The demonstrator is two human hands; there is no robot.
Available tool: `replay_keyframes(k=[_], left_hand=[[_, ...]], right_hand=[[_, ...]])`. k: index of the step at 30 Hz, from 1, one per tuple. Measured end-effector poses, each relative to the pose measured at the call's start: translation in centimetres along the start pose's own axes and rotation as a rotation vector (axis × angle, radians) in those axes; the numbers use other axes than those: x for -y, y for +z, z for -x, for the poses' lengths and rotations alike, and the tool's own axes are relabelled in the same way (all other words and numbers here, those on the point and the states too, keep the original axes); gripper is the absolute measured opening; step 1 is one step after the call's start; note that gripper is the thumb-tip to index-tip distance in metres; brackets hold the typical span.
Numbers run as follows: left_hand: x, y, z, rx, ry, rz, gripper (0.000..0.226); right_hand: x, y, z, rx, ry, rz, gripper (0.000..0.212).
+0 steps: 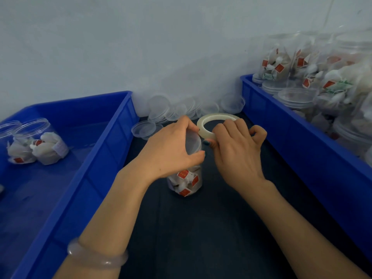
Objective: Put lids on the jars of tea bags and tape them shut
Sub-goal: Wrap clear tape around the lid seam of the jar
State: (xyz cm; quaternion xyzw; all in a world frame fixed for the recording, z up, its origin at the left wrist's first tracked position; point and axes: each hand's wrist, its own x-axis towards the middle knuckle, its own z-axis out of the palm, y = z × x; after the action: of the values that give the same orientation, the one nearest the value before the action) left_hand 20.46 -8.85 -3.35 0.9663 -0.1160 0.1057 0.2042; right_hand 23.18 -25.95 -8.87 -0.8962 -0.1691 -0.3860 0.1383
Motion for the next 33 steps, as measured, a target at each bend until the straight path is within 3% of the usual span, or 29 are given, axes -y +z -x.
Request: replay_keyframes(k=[5,9,15,20,25,33], left_hand=[[-1.5,1.9,0.7,-0.203,0.046,-0.255,0.043],[-1.3,2.1,0.9,-0.272,0.088,-0.236,0.041],[-1.1,2.1,0.8,-0.280,0.117,-0.229,0.035],[-1.3,2.5,0.2,-0.302,0.089,-0.261,0.031],[-1.5,2.8,-0.1,-0.327,0.051,-0.250,0.030],[-1.9,3.3,-0.4,-0.386,0.009,-0.240,0.035]], right_hand=[[0.8,0.8,0.4,0.083,0.110,-0.196,0.007],[-0.2,0.9,0.1,0.146,0.067,-0.327,0.016],[-0.3,0.5,-0.3,0.163,0.045,-0.253,0.014],[1.5,0.9,0.0,0.030,0.186,-0.097,0.014],[2.5,2.0,-0.4,0.014,0.249,-0.061,0.025],[2.4,3.7,-1.7,-0.006,0.304,-0.080,0.012]])
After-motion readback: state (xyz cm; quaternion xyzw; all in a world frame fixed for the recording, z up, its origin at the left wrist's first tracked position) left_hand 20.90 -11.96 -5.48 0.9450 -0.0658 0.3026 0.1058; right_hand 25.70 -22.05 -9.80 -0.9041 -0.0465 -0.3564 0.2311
